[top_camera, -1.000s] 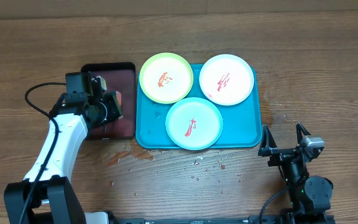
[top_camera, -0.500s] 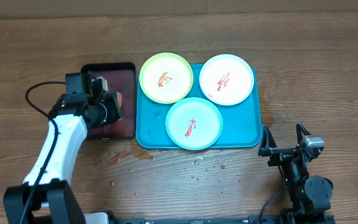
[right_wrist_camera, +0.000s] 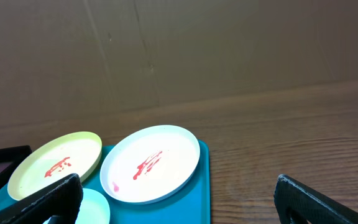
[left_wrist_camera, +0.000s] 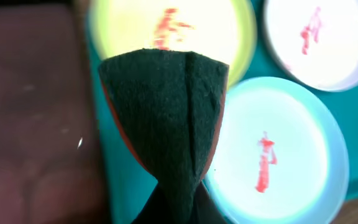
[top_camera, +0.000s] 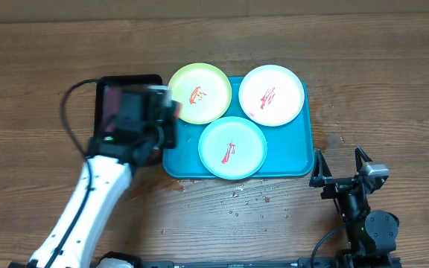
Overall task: Clean dirty plates on tray and stack at the side
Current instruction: 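Carry the sponge with the left gripper onto the yellow plate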
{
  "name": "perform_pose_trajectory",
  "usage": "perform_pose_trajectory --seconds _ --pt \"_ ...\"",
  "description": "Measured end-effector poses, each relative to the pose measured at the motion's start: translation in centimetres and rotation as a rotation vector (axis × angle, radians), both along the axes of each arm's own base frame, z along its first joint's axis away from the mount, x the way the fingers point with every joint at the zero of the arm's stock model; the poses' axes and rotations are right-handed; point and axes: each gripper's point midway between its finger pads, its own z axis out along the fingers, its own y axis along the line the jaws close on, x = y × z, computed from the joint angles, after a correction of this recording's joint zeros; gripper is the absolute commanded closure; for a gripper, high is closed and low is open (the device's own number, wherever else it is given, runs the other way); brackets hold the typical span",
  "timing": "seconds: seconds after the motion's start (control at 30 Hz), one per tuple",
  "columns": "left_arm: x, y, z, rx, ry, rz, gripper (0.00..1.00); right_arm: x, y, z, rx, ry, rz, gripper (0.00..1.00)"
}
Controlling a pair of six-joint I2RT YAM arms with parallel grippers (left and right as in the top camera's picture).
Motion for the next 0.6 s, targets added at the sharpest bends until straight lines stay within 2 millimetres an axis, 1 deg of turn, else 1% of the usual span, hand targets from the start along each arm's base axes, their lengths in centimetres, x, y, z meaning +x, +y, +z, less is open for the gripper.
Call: perform_pose_trajectory --seconds 0.03,0.1,0.23,0.4,0.6 --pt "0.2 -0.8 0.0 0.003 0.002 -0.012 0.96 0.0 0.0 0.0 0.0 0.0 0.0 0.0" --pt "0.9 -1.8 -0.1 0.011 0.008 -0.022 0.96 0.0 0.0 0.0 0.0 0.0 0.0 0.0" --pt "3.5 -2.6 -0.8 0.027 0.032 -0.004 0.96 0.0 0.0 0.0 0.0 0.0 0.0 0.0" --pt "7.0 -3.5 -3.3 0.052 0.086 0.008 0.96 0.0 0.0 0.0 0.0 0.0 0.0 0.0" --pt "9.9 -4.3 -6.4 0.082 0.133 0.015 0.96 0.0 0.0 0.0 0.0 0.0 0.0 0.0"
